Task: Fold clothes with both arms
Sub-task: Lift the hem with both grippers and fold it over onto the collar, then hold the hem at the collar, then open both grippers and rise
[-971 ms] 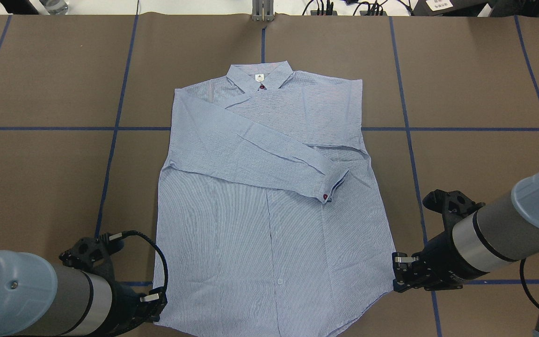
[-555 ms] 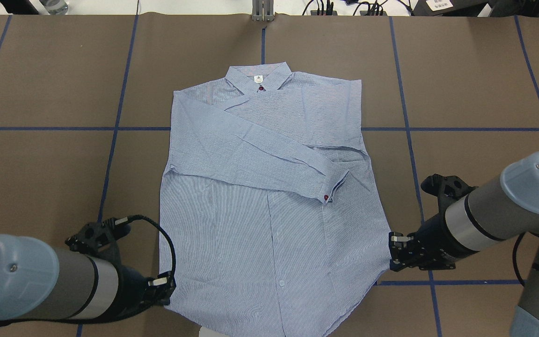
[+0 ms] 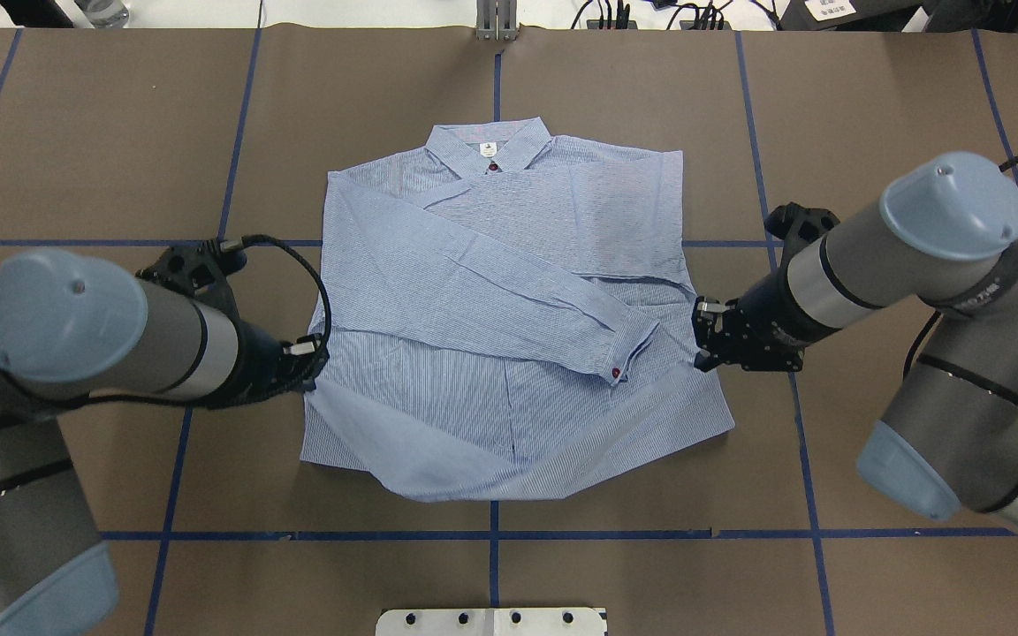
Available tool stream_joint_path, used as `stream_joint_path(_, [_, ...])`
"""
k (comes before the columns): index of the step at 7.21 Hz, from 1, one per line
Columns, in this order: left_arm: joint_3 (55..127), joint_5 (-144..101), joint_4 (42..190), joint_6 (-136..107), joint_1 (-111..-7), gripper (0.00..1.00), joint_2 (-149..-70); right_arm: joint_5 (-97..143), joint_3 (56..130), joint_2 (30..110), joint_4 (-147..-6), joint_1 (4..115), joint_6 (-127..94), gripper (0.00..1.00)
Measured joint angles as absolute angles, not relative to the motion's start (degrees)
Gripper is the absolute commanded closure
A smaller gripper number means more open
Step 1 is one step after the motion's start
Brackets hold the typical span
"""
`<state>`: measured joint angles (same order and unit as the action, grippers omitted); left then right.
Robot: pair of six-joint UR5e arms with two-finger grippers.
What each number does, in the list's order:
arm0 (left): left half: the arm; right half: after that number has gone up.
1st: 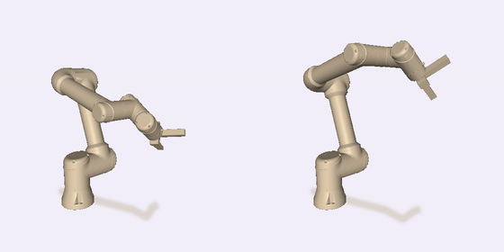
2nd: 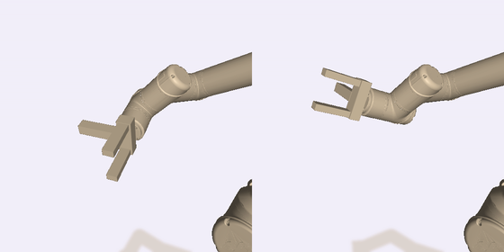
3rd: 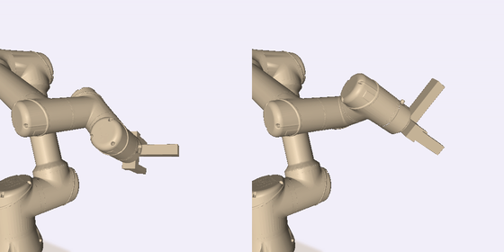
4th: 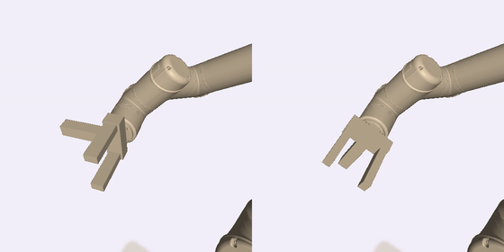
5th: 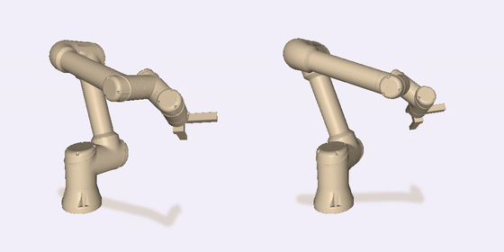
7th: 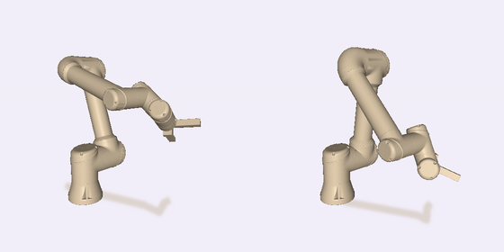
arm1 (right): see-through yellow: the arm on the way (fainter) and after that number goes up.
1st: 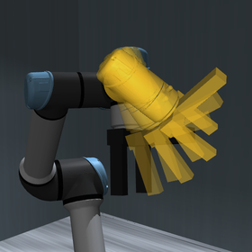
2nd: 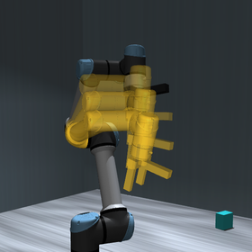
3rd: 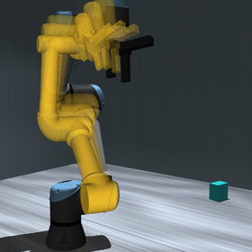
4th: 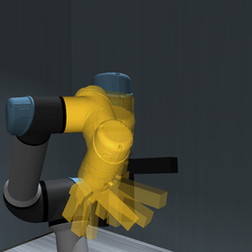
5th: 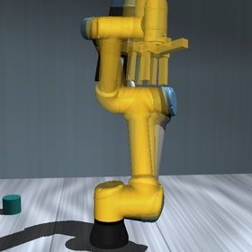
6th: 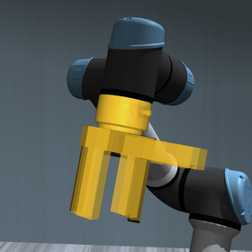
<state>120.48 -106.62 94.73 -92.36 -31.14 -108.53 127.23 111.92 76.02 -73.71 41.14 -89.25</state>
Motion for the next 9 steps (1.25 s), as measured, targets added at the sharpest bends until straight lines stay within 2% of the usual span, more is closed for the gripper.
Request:
stream_joint_path(4, [103.7, -111.0, 102.7, -83.0, -43.9, 1.00, -115.0, 126.4, 94.3, 62.4, -73.4, 50.8, -85.3, 1.00])
stream_joint_path(9, [90.3, -114.5, 107.8, -77.7, -49.9, 1.00, -123.0, 124.1, 80.2, 52.0, -73.1, 53.9, -80.4, 1.00])
